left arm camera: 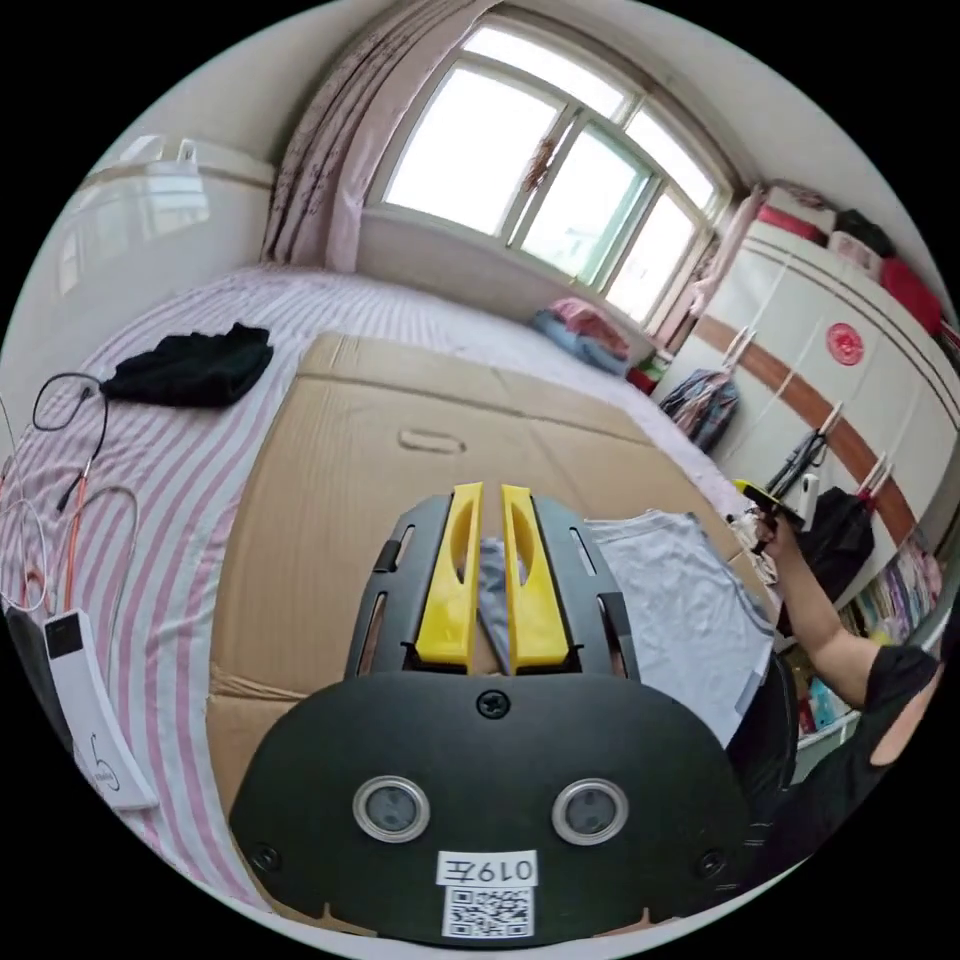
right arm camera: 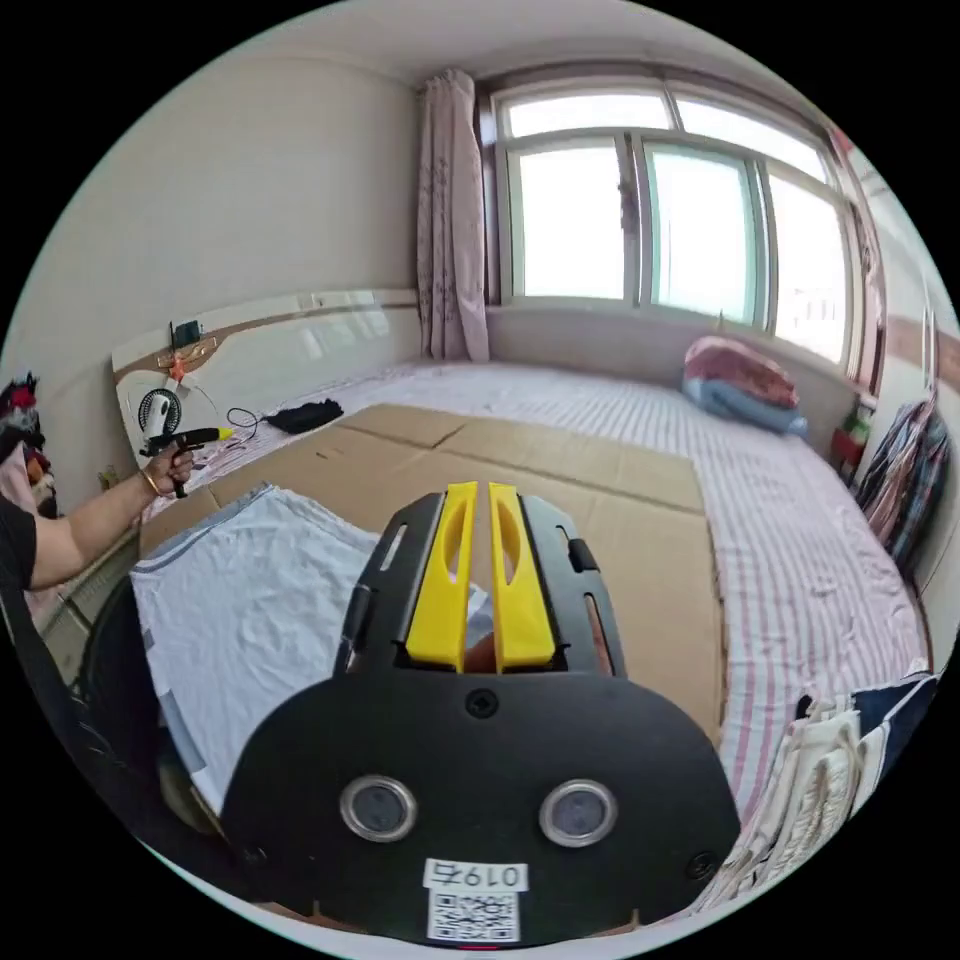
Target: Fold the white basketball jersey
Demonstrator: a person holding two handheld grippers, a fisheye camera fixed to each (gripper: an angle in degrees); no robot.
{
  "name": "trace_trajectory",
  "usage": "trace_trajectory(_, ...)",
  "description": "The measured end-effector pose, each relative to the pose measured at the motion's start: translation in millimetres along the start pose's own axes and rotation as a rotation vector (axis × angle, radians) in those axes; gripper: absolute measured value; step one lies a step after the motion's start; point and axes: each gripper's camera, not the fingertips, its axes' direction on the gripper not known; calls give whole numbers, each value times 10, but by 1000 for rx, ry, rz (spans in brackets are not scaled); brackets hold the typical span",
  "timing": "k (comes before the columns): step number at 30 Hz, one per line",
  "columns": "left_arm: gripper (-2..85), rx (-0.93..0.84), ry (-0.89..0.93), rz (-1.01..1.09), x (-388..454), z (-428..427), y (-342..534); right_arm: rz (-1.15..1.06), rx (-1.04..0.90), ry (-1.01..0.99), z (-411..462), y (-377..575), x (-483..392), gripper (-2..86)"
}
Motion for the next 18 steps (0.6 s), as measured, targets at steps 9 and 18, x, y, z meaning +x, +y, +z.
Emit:
trace_trajectory(9,11,-183,-104,465,1325,525,-136,-282,-68,14,376,-19,-1124,27)
trace_trajectory(18,7,-507,-24,778,1792,1610,-195,-539,-546,-290,1570,76,-1467,22)
